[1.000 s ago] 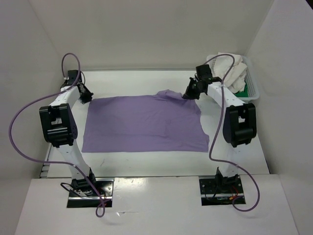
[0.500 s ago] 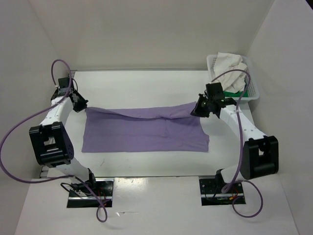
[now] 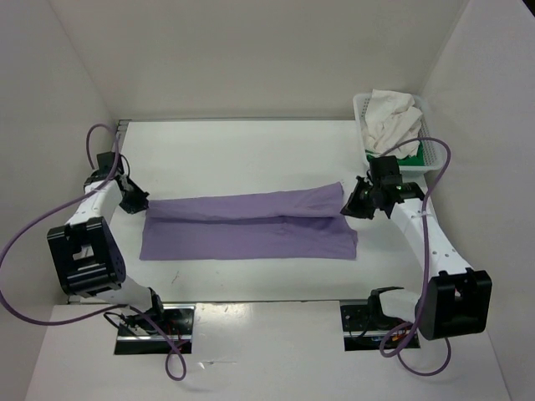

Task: Fold and stack the t-shirts
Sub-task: Fold the other side of the tshirt into a rectangle

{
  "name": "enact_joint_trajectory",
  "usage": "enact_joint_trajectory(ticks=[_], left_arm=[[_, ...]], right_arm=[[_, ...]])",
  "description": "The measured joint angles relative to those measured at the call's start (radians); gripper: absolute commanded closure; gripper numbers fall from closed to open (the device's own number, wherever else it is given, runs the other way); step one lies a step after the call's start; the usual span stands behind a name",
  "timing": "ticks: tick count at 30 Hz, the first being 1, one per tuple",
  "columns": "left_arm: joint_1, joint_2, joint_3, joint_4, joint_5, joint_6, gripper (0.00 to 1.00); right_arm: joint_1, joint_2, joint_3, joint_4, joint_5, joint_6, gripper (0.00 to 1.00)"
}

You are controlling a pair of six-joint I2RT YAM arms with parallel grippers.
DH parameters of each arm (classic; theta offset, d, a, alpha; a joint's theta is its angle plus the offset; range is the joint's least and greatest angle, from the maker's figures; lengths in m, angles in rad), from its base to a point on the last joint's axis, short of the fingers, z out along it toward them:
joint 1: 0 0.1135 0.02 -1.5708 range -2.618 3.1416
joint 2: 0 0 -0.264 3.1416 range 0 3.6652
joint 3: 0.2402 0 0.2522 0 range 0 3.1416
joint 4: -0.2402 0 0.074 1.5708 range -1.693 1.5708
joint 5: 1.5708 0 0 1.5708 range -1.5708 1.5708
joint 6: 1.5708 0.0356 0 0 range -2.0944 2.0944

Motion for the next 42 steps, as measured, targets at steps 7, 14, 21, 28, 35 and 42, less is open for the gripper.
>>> enact_joint_trajectory(ticks=[7,14,21,28,35,42], left_arm=[[0.069,-0.084,-0.054,-0.068,0.035,-0.011,0.66],[0.018,-0.206,-0.049,-0.048,0.072,-0.033,0.66],[-0.176,-0.108,-0.061,0.029,0.129,-0.036,0.66],[-0.277,-0.008,-0.074,0.07,0.164,-0.059,0.66],[-0.315,-0.007,-0.116,0.116,0.189,-0.063,0.66],[-0.336,-0.007,-0.133,0.121,0.192,-0.084,0.66]], right_arm=[[0.0,-0.014,-0.002,-0.072,0.028,0.011,0.75],[0.066,0.016,0.047,-0.081,0.077,0.01,1.0],[0.326,0.355,0.183,0.088,0.122,0.057,0.76],[0.378,0.624,0.31,0.198,0.212,0.05,0.61],[0.38,0.678,0.321,0.216,0.271,0.036,0.57],[0.42,0.715,0.323,0.222,0.289,0.022,0.68]])
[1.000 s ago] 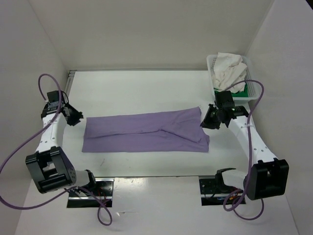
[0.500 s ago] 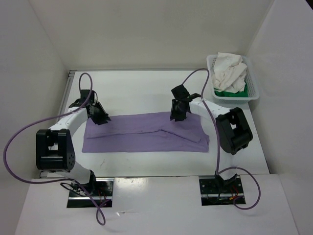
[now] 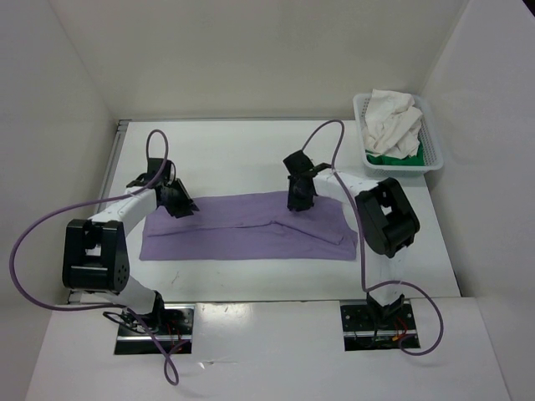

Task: Fold and stack the t-shirts
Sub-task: Fold the other side of the tshirt into a rectangle

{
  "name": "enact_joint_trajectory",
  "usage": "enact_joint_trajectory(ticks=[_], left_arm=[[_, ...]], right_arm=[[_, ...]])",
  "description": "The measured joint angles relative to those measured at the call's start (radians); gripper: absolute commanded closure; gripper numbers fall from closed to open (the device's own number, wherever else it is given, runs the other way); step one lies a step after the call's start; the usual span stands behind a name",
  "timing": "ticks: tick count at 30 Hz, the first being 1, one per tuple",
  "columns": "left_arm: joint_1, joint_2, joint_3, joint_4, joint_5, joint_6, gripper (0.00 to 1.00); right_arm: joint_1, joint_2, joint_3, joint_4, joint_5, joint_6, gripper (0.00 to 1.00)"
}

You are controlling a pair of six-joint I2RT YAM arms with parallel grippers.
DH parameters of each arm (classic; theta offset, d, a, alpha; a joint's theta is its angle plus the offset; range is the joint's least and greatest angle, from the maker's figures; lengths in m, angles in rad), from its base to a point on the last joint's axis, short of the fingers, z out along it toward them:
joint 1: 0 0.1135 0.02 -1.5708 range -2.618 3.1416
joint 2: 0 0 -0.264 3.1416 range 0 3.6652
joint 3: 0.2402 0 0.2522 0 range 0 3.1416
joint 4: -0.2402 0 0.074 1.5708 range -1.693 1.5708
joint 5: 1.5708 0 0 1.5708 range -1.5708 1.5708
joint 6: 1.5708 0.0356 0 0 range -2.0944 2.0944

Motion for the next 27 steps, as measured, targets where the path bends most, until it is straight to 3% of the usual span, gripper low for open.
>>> enact_joint_trajectory(ticks=[2,4,8,12,21,24,25,26,27], left_arm=[[-0.006,0.0,0.0,0.005,0.0,0.0,0.66],[-0.01,0.0,-0.001,0.01,0.002,-0.002,0.66],[-0.013,0.0,-0.004,0.013,0.002,-0.003,0.66],[-0.016,0.0,-0.005,0.014,0.006,-0.005,0.66],[-0.016,0.0,-0.005,0.026,0.022,-0.019,0.66],[-0.016,0.0,-0.005,0.028,0.03,-0.027,0.66],[-0.016,0.0,-0.004,0.028,0.032,-0.027,0.66],[-0.016,0.0,-0.003,0.027,0.035,-0.027,0.66],[-0.016,0.0,0.002,0.027,0.036,-0.027,0.66]], right_arm=[[0.009,0.0,0.0,0.0,-0.001,-0.003,0.84],[0.013,0.0,0.0,-0.003,0.0,0.0,0.9],[0.013,-0.006,-0.001,-0.015,0.014,0.005,0.9],[0.014,-0.078,-0.044,-0.047,0.017,0.005,0.98],[0.063,-0.247,-0.216,-0.099,-0.112,0.026,0.99],[0.134,-0.248,-0.247,-0.112,-0.186,0.05,0.8],[0.167,-0.249,-0.253,-0.112,-0.223,0.067,0.58],[0.188,-0.253,-0.255,-0.113,-0.249,0.081,0.5],[0.204,-0.259,-0.255,-0.117,-0.281,0.092,0.49]])
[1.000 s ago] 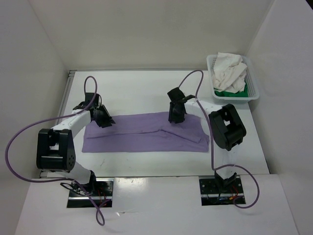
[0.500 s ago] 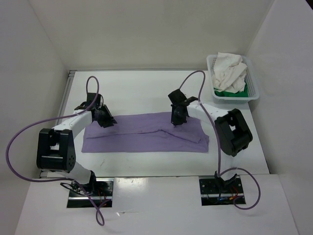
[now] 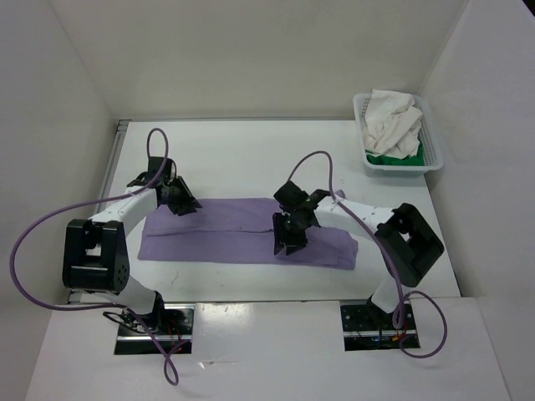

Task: Fold and stack the t-shirts
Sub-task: Fold the other side of the tshirt into a rectangle

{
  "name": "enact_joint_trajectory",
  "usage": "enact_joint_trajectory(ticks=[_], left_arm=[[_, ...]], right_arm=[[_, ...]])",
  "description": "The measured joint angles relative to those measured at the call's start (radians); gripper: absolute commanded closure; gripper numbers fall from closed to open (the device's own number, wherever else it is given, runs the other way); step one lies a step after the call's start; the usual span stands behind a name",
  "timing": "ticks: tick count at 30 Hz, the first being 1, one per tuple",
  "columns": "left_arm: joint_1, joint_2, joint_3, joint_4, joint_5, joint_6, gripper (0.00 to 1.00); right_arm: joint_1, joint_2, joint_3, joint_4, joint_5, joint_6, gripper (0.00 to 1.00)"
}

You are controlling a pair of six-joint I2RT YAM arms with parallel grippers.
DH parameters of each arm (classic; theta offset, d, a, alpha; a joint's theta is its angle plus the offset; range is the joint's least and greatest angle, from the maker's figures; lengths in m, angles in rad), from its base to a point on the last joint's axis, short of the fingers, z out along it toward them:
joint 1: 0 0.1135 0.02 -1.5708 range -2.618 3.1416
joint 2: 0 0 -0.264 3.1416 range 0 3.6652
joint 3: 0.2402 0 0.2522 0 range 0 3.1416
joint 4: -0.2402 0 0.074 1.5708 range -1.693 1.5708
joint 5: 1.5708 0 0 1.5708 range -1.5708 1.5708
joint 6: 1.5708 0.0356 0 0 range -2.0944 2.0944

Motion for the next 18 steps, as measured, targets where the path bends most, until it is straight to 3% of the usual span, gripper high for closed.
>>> enact_joint_trajectory(ticks=[4,5,7,8,9,18], left_arm=[[-0.002,0.0,0.032,0.002,0.013,0.0,0.66],[-0.003,0.0,0.04,0.003,0.015,0.0,0.66],[-0.014,0.0,0.054,0.011,0.016,-0.002,0.66],[-0.026,0.0,0.058,0.018,0.016,-0.002,0.66],[-0.039,0.001,0.06,0.023,0.018,-0.003,0.66],[-0.121,0.122,0.076,0.044,0.05,-0.027,0.66]], right_arm=[[0.031,-0.045,0.028,-0.026,-0.069,0.015,0.51],[0.025,-0.057,0.042,-0.03,-0.069,0.014,0.63],[-0.005,-0.093,0.067,-0.028,-0.068,0.015,0.77],[-0.032,-0.113,0.071,-0.022,-0.063,0.011,0.92],[-0.063,-0.126,0.07,-0.014,-0.058,0.01,0.97],[-0.331,-0.067,-0.025,0.116,0.079,0.085,1.0]])
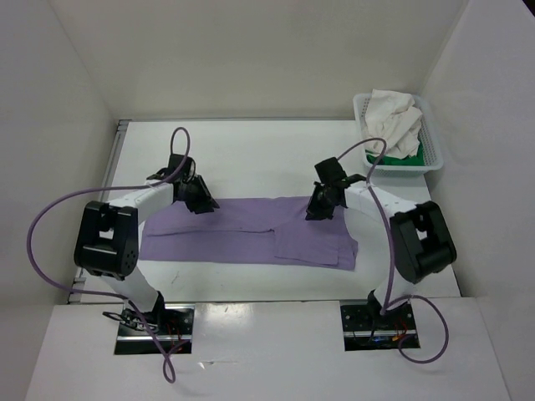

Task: Fold and stack the t-shirts
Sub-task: Rotate the tshirt 90 degrees

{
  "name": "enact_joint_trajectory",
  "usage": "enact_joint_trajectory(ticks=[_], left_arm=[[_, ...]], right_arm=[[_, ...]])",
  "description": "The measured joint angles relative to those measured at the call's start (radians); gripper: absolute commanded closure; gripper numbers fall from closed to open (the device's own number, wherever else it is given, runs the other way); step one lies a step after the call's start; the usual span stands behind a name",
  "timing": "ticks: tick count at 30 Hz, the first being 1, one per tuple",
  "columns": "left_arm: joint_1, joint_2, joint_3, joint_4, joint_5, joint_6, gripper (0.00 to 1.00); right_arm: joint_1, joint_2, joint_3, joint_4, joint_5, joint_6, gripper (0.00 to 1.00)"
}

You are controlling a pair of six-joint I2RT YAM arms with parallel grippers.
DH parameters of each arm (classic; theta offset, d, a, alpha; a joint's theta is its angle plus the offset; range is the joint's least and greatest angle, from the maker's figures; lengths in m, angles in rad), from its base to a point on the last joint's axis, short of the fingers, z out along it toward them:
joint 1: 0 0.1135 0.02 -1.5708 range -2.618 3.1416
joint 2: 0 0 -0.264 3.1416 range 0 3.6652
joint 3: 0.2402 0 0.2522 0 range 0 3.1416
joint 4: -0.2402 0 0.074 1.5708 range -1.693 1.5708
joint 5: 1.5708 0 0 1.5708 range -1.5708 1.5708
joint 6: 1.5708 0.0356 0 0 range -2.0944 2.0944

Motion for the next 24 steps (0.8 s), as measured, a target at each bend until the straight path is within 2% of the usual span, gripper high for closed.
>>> enact_joint_trajectory(ticks=[3,6,10,11,12,13,16,19,20,22,24], left_arm=[[0.044,0.013,-0.018,0.003,0.007,0.002,0.66],[0.139,0.013,-0.057,0.005,0.025,0.003,0.66],[0.261,0.007,-0.115,-0.008,0.034,0.005,0.65],[0.285,-0.039,-0.132,-0.035,0.049,0.008,0.62],[0.278,-0.064,-0.134,-0.039,0.053,0.01,0.59],[0.268,-0.097,-0.138,-0.053,0.053,0.014,0.59],[0.218,-0.267,-0.151,-0.097,0.056,0.027,0.53],[0.161,-0.406,-0.151,-0.116,0.063,0.03,0.51],[0.142,-0.438,-0.151,-0.124,0.064,0.029,0.51],[0.114,-0.478,-0.164,-0.134,0.065,0.027,0.51],[0.094,-0.503,-0.184,-0.152,0.067,0.026,0.51]], right_arm=[[0.004,0.101,0.004,0.035,0.011,0.015,1.0],[0.003,0.169,0.026,0.05,0.005,0.04,1.0],[0.004,0.291,0.175,0.035,-0.021,0.053,1.0],[0.004,0.45,0.394,0.061,-0.03,0.051,1.0],[0.003,0.514,0.466,0.022,-0.043,0.045,1.0],[0.0,0.595,0.624,-0.078,-0.058,0.039,1.0],[-0.003,0.947,1.198,-0.139,-0.141,0.009,1.0],[0.004,1.209,1.712,-0.259,-0.16,-0.02,1.0],[0.004,1.229,1.773,-0.279,-0.166,-0.034,1.0],[0.005,1.171,1.745,-0.32,-0.163,-0.071,0.95],[0.01,1.026,1.597,-0.312,-0.129,-0.118,0.76]])
